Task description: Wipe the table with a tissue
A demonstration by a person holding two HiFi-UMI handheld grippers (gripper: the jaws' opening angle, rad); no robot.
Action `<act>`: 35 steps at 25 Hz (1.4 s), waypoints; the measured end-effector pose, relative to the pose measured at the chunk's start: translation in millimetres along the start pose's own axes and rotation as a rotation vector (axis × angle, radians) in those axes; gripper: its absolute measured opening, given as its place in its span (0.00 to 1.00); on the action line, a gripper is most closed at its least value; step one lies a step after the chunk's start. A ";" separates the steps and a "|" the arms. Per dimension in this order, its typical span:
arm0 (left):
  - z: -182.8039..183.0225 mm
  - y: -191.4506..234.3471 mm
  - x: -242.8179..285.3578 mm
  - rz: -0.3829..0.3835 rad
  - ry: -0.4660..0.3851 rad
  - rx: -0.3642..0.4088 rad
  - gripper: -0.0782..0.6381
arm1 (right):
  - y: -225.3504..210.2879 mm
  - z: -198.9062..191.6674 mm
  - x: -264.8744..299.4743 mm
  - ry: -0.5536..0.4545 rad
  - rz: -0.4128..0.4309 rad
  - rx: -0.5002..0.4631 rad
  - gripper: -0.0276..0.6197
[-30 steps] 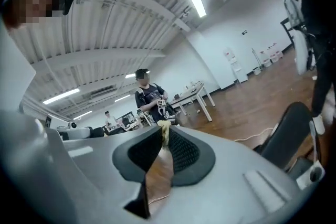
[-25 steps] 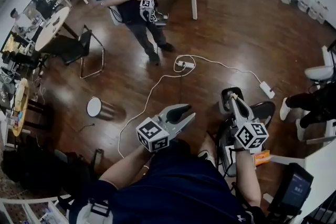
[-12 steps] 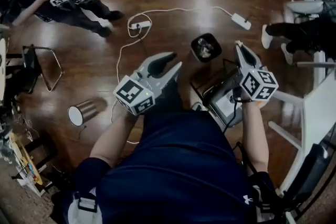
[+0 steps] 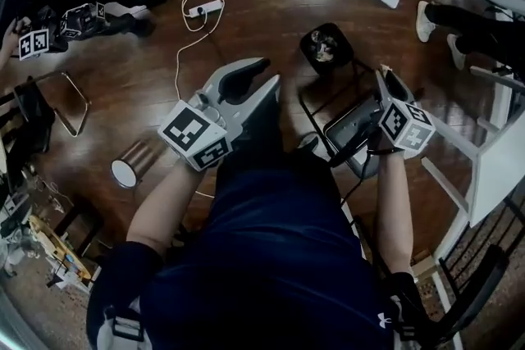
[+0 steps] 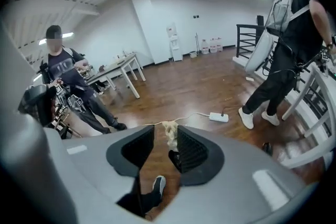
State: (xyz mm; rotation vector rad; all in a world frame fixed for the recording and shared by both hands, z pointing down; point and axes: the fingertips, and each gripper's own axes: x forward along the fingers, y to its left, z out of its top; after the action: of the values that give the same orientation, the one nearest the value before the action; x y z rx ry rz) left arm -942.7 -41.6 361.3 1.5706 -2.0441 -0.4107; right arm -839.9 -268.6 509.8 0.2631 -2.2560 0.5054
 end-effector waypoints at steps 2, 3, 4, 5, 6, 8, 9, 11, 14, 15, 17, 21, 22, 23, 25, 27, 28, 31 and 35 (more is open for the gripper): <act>0.7 9.9 -5.2 0.012 0.003 -0.022 0.26 | -2.2 -8.4 10.2 0.031 -0.016 0.026 0.30; -1.0 14.9 -7.1 0.020 0.008 -0.036 0.26 | -2.9 -11.0 13.7 0.044 -0.021 0.036 0.30; -3.2 20.7 -7.7 0.026 0.014 -0.050 0.26 | -3.3 -11.7 17.5 0.054 -0.025 0.045 0.30; -5.4 27.0 -6.9 0.030 0.020 -0.061 0.26 | -3.3 -10.5 21.5 0.058 -0.026 0.054 0.30; -7.5 32.5 -5.6 0.032 0.026 -0.070 0.26 | -3.0 -8.0 24.2 0.055 -0.026 0.063 0.29; -10.4 37.8 -2.1 0.029 0.039 -0.078 0.26 | -3.3 -1.9 22.5 0.034 -0.030 0.083 0.26; -10.6 37.9 0.2 0.022 0.044 -0.078 0.26 | -4.4 1.6 18.4 0.017 -0.033 0.091 0.25; -8.7 35.0 5.9 -0.002 0.052 -0.071 0.26 | -5.0 10.5 6.8 -0.024 -0.037 0.108 0.22; -5.4 25.9 17.2 -0.057 0.073 -0.046 0.26 | -4.9 25.6 -15.9 -0.107 -0.045 0.135 0.19; -5.1 21.4 22.4 -0.084 0.085 -0.034 0.26 | -7.0 30.0 -26.5 -0.143 -0.056 0.149 0.18; -5.8 9.7 34.0 -0.144 0.115 -0.006 0.26 | -15.7 36.3 -51.9 -0.220 -0.094 0.185 0.17; -10.5 -19.0 59.9 -0.252 0.155 0.046 0.26 | -47.6 35.7 -102.9 -0.337 -0.187 0.253 0.15; -13.9 -28.2 66.7 -0.280 0.168 0.059 0.26 | -58.6 30.0 -117.6 -0.359 -0.215 0.274 0.15; -17.9 -39.5 73.7 -0.310 0.181 0.072 0.26 | -71.0 21.3 -134.5 -0.380 -0.247 0.297 0.15; -28.1 -68.1 86.9 -0.370 0.208 0.103 0.26 | -99.3 -5.4 -174.3 -0.418 -0.322 0.343 0.15; -40.2 -102.7 96.7 -0.418 0.227 0.136 0.26 | -131.7 -41.6 -217.0 -0.447 -0.396 0.385 0.14; -46.4 -120.7 99.2 -0.432 0.231 0.151 0.26 | -148.2 -60.8 -236.9 -0.458 -0.423 0.405 0.15; -67.6 -173.0 98.3 -0.437 0.233 0.196 0.26 | -191.5 -113.9 -289.1 -0.492 -0.469 0.458 0.14; -100.7 -235.3 95.6 -0.397 0.227 0.221 0.26 | -221.1 -159.4 -326.0 -0.533 -0.412 0.469 0.11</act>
State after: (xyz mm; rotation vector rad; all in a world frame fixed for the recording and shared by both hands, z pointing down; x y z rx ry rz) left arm -715.3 -191.4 338.8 2.0629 -1.6498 -0.1377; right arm -441.6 -388.9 423.3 1.1937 -2.4514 0.8033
